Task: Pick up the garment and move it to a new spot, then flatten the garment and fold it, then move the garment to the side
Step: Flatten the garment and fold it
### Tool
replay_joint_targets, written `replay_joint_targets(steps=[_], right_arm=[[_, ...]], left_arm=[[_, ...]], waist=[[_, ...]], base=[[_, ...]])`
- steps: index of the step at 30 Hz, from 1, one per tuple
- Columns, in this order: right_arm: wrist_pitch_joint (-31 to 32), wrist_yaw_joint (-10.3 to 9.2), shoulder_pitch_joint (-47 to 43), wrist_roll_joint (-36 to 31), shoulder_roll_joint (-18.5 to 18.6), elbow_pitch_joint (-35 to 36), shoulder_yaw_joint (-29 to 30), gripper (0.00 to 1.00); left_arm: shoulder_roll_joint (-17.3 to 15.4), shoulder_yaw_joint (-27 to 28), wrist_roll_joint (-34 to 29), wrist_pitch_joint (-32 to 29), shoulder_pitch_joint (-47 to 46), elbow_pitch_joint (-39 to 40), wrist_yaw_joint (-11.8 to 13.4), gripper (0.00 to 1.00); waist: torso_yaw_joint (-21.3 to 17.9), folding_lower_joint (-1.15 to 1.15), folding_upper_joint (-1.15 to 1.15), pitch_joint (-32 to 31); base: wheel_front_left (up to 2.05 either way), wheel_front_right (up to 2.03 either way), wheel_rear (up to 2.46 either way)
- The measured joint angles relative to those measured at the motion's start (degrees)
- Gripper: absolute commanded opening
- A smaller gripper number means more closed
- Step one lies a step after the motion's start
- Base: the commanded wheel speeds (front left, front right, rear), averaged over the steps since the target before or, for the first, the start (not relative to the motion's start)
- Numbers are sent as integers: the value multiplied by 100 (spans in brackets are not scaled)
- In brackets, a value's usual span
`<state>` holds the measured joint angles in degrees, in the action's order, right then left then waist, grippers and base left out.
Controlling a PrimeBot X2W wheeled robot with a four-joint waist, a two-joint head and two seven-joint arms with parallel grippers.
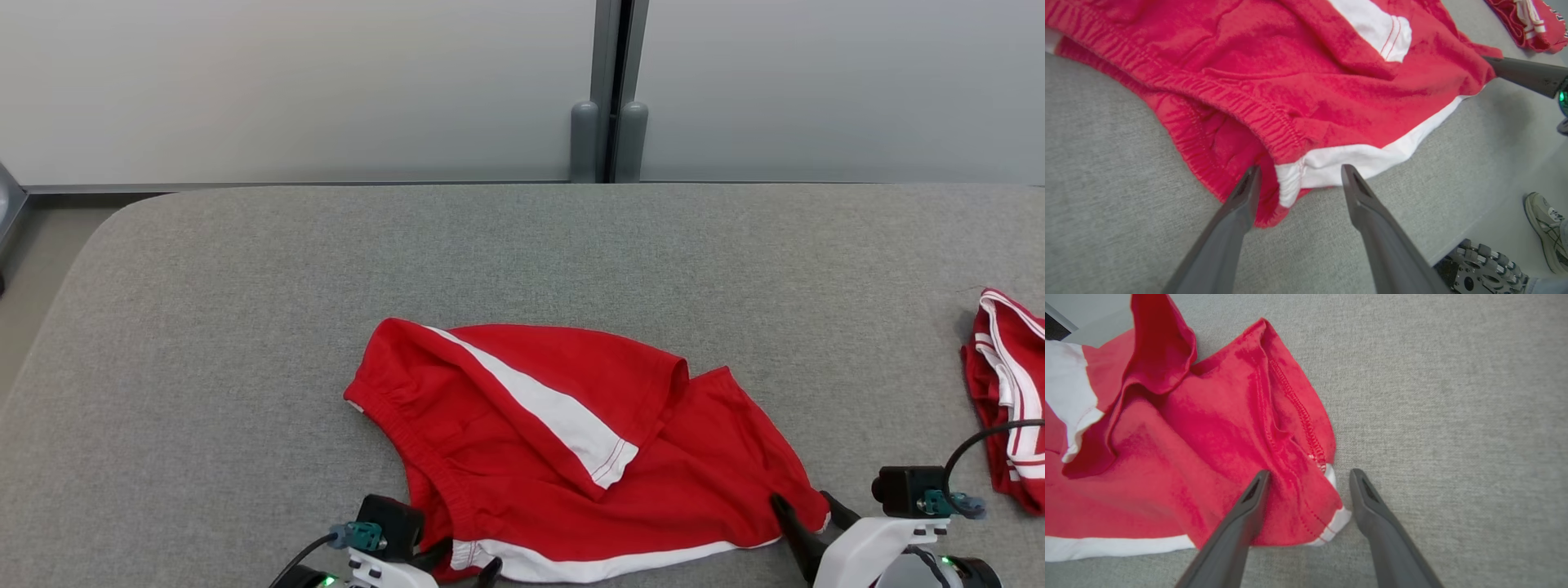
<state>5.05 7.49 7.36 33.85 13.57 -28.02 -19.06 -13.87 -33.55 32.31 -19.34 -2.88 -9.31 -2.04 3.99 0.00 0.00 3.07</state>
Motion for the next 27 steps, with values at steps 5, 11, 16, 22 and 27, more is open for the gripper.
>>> replay_joint_targets(steps=[5,11,16,22,27], right_arm=[[-80,0,19,134,52,-85,-78,0],[-379,0,-74,213,93,33,-15,0],[-466,0,-168,555,76,456,64,0],[-366,-1,-111,939,96,1037,41,0],[-149,-1,742,1126,158,1460,15,0]], left_arm=[[34,-43,45,51,-48,-131,-69,0],[4,34,119,223,-43,-56,-75,0],[-96,168,169,363,55,207,-38,0],[-219,441,307,545,25,638,-43,0],[-677,764,107,560,-887,739,-160,0]], waist=[[2,0,0,-53],[3,0,0,-203],[-20,0,0,-323],[-80,0,0,-315],[-152,0,0,-57]], base=[[0,0,0],[0,0,0],[0,0,0],[0,0,0],[0,0,0]])
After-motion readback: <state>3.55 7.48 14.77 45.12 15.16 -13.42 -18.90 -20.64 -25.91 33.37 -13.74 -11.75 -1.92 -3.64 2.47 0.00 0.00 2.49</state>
